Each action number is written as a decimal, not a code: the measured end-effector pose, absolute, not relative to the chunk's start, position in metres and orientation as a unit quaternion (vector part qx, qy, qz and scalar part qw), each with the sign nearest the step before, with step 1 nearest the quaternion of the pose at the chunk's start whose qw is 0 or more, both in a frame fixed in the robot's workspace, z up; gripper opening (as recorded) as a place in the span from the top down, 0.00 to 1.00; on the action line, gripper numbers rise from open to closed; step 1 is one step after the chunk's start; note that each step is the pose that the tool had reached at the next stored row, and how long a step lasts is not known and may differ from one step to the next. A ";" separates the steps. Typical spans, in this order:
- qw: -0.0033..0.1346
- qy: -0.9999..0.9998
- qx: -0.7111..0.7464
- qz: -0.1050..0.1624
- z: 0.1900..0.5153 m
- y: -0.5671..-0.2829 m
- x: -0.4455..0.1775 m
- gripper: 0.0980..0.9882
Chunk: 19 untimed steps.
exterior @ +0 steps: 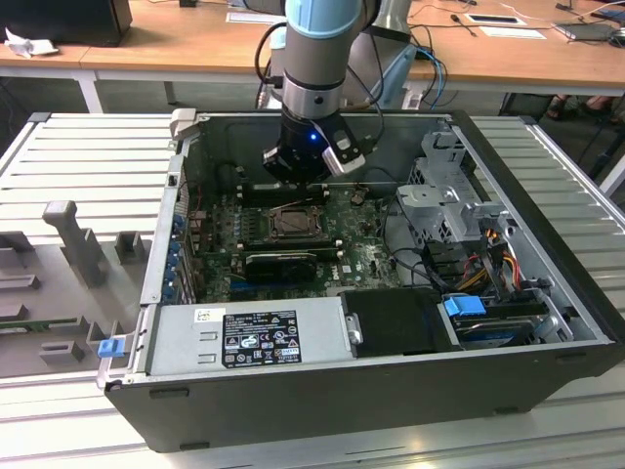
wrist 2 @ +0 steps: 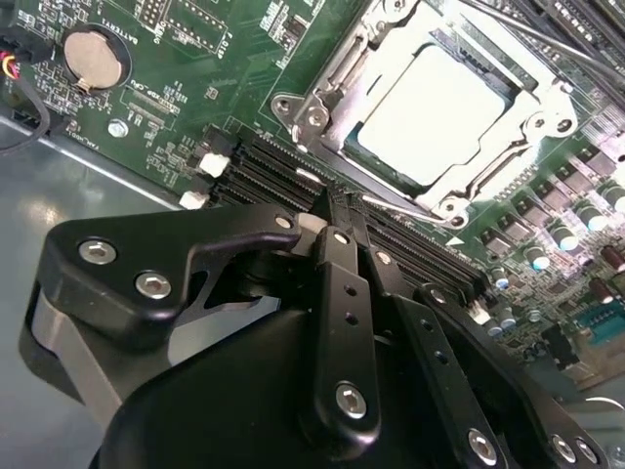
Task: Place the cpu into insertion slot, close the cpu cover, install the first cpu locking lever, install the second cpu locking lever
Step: 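Install the first cpu locking lever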
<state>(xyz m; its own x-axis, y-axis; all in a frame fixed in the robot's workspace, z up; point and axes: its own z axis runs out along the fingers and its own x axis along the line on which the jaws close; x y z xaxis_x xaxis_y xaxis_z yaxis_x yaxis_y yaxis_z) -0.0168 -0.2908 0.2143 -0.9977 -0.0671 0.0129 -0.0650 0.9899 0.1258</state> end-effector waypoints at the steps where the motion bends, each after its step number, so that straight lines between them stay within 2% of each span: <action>1: 0.009 -0.997 0.033 -0.063 0.214 -0.291 -0.016 0.99; 19: 0.008 -0.997 0.035 -0.063 0.205 -0.292 -0.014 0.99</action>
<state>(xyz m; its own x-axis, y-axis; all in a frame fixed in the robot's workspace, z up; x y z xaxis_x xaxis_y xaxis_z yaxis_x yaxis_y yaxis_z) -0.0137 -0.2916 0.2055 -0.9974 -0.0704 0.0125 -0.0682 0.9896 0.1264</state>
